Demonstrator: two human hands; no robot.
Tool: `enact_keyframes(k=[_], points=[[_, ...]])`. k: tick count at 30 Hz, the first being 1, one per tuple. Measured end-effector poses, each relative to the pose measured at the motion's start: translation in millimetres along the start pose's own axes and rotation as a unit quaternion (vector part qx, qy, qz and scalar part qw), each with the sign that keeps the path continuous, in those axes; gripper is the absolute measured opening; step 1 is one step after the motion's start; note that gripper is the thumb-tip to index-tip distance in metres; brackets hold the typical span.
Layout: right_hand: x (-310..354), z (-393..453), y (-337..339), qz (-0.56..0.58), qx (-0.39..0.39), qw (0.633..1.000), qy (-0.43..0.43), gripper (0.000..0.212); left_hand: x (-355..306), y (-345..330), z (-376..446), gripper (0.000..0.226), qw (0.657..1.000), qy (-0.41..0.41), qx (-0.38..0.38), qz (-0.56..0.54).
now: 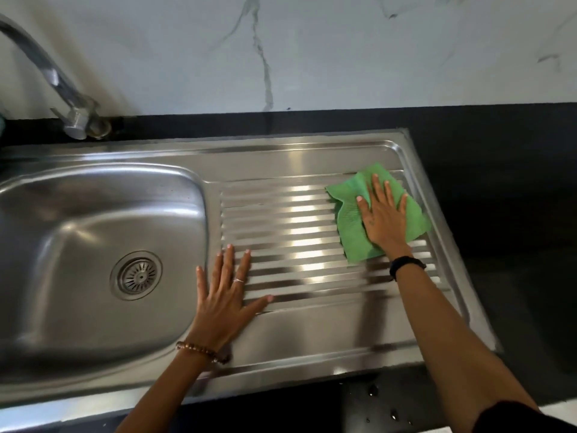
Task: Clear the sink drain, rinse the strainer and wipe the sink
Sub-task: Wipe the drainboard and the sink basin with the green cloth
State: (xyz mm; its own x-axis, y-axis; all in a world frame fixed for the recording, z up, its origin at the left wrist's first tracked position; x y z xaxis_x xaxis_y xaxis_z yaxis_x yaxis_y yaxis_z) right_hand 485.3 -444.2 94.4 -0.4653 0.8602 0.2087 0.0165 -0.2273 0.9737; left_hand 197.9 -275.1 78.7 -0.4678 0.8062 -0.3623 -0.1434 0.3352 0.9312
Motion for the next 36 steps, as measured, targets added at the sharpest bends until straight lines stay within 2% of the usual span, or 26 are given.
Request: enact_keyframes(k=[7,13,20,30,36], points=[[-25.4,4.1,5.7,-0.005,-0.016,1.000,-0.025,0.065,2.2,0.3,0.3,0.106,1.000,0.021,-0.008,-0.007],[-43.8,-40.6,13.3,0.011,-0.053,0.996,-0.077,0.068,10.9,3.6,-12.6,0.113,0.997,0.072,0.000,-0.021],[-10.1,-77.0,3.8,-0.023,-0.038,0.984,-0.172,0.061,18.9,11.6,-25.9,0.118,0.996,0.077,0.011,-0.042],[86.1,-84.9,-19.5,-0.055,-0.024,0.992,-0.110,0.061,35.4,14.3,-31.7,0.093,0.997,0.036,0.033,-0.061],[155.6,-87.8,-33.2,-0.029,0.002,0.999,-0.033,0.058,39.2,13.7,-40.9,0.108,0.997,0.028,0.040,-0.059]])
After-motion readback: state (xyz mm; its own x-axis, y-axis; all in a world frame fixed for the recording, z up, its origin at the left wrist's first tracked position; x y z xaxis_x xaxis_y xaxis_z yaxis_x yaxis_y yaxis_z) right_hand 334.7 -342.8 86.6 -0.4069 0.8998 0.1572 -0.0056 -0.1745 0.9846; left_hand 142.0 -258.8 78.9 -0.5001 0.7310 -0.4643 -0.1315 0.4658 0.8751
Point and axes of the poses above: each hand's wrist, its own z-axis towards the middle knuckle, its own y-axis out of the back of the hand, x = y × z, the point moved 6 cm from there along z, towards the middle knuckle, and after that the axes turned 11 degrees about -x, right-handed, at the moved point
